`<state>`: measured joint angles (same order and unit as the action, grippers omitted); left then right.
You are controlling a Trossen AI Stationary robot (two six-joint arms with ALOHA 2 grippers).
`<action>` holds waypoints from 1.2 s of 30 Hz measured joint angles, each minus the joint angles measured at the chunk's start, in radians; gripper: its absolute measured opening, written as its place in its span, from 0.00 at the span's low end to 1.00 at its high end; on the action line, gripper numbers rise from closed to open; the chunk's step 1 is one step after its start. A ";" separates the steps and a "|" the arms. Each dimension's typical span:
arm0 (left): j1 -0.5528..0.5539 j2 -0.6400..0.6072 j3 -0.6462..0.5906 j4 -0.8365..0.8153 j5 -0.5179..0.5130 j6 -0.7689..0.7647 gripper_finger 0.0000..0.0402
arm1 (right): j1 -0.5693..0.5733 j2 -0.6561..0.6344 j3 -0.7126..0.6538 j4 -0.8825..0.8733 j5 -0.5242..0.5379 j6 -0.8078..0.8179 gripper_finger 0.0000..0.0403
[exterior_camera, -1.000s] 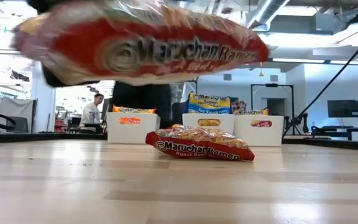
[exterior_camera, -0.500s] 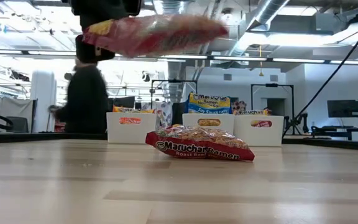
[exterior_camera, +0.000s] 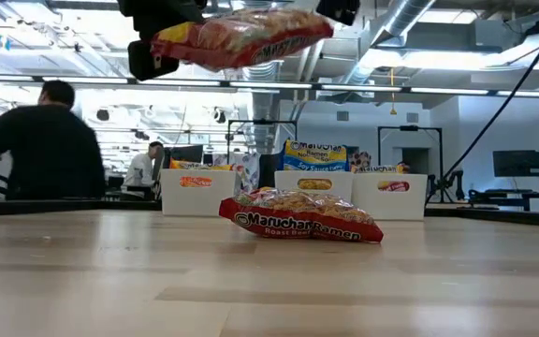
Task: Sort Maruchan noodles
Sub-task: Put the bottom red noodle soup pack into the right white bin
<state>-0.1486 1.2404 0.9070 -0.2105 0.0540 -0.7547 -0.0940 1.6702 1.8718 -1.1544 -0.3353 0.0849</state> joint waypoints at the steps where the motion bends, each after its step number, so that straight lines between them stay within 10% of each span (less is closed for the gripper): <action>1: 0.000 -0.001 0.000 0.002 -0.008 0.006 0.00 | -0.007 0.013 0.002 0.011 -0.014 -0.009 0.55; 36: 0.136 -0.007 0.000 0.084 -0.059 0.169 0.00 | -0.111 0.171 0.003 0.180 -0.187 -0.060 0.55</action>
<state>-0.0123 1.2339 0.9073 -0.1260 -0.0048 -0.5859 -0.2047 1.8408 1.8744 -0.9739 -0.5226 0.0254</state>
